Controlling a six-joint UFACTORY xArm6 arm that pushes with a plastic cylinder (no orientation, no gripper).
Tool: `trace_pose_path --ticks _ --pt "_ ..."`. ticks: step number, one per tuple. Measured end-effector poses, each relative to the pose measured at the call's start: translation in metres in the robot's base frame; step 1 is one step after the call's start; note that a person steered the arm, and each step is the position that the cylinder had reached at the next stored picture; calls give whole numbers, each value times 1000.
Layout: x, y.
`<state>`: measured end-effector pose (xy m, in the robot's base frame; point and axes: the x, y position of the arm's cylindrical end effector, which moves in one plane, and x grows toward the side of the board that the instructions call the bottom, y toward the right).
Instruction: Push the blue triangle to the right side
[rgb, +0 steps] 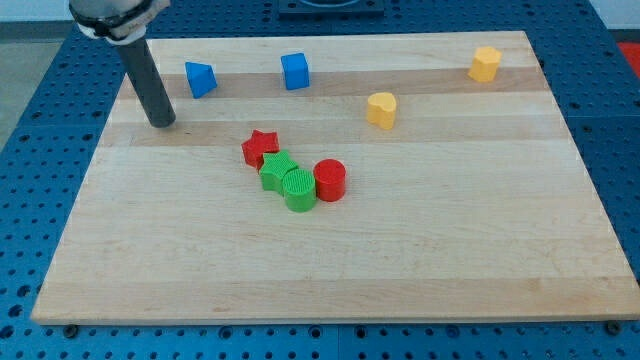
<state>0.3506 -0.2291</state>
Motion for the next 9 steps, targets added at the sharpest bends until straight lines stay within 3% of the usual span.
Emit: trace_pose_path --ticks 1,3,9 --pt "-33 -15" --pt "-59 -16" --pt "-61 196"
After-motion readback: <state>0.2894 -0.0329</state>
